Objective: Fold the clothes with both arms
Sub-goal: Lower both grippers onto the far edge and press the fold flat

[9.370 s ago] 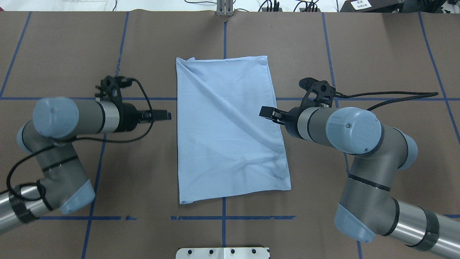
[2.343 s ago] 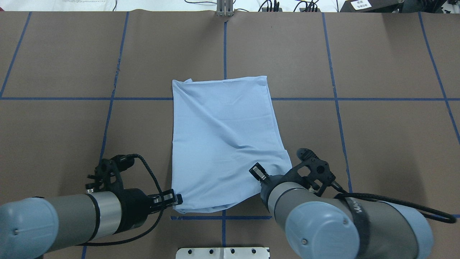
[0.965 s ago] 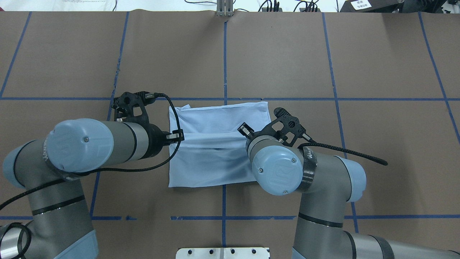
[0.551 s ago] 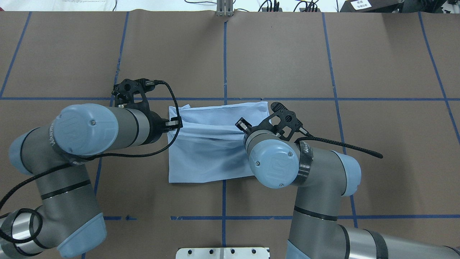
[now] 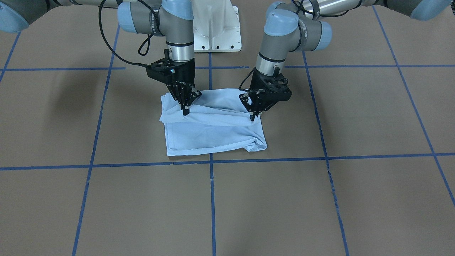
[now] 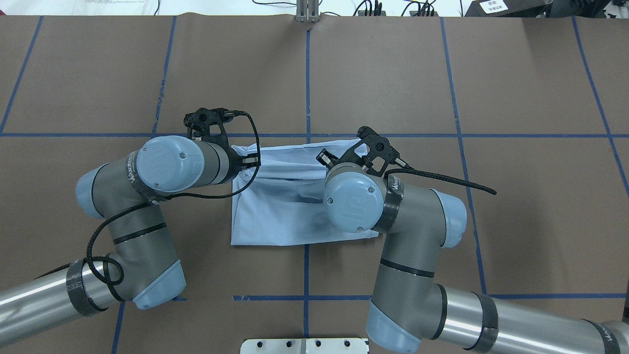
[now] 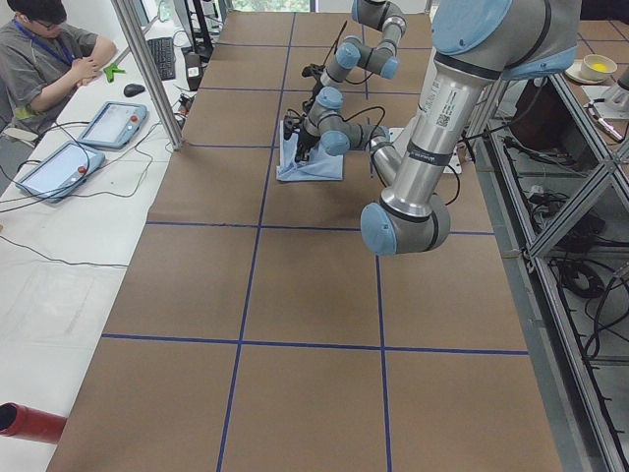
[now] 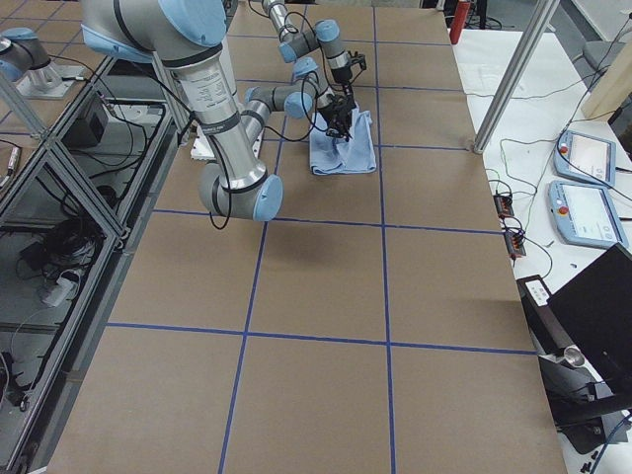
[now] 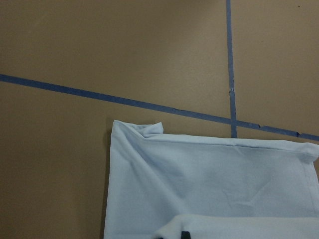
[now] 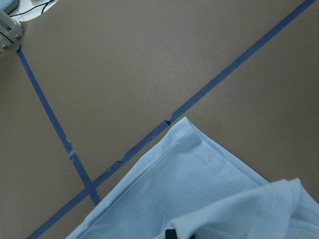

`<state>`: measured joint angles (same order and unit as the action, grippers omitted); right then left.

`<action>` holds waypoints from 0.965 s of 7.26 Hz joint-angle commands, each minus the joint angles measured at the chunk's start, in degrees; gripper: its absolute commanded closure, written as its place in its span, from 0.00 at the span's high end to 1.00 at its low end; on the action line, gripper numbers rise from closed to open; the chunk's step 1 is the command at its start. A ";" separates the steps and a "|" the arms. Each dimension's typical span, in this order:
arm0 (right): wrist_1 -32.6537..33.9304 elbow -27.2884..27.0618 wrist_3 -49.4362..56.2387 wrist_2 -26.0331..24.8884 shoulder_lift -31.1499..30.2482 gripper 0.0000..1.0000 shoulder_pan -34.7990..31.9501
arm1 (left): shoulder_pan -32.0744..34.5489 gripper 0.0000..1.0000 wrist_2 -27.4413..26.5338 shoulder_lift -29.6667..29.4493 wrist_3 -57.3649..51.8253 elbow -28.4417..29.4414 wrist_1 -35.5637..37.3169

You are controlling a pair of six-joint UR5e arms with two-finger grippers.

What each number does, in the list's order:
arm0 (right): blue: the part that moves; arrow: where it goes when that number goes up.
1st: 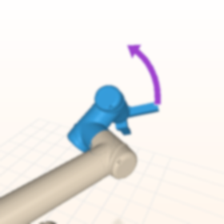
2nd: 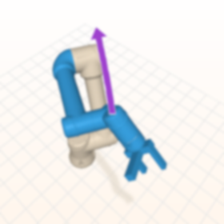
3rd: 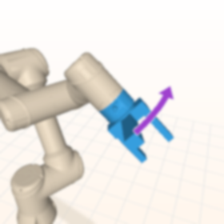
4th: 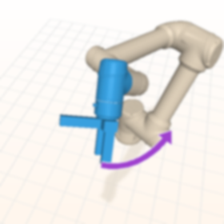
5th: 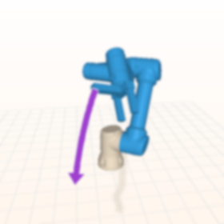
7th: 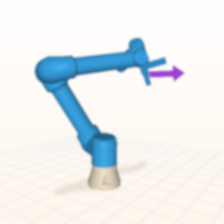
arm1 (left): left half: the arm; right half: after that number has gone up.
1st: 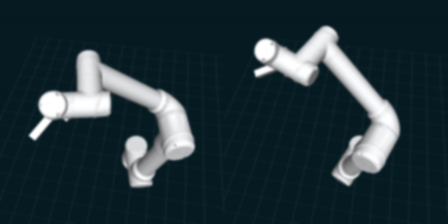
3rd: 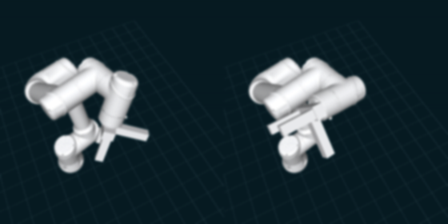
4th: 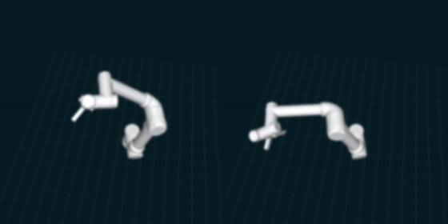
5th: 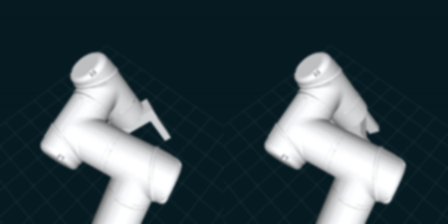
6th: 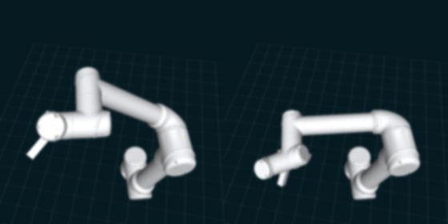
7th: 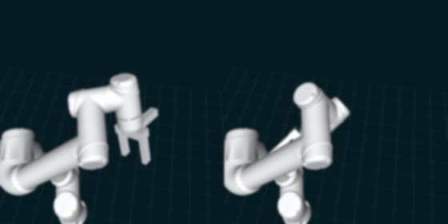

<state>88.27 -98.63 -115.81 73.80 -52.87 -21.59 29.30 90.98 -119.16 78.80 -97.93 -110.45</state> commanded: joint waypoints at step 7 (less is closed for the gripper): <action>-5.48 8.98 3.48 -0.06 2.51 0.00 -1.52 | 0.15 0.00 0.17 -0.02 -0.13 0.54 -0.55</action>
<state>83.09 -90.30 -112.73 73.71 -50.37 -23.06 29.44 91.14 -119.23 78.66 -97.45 -110.97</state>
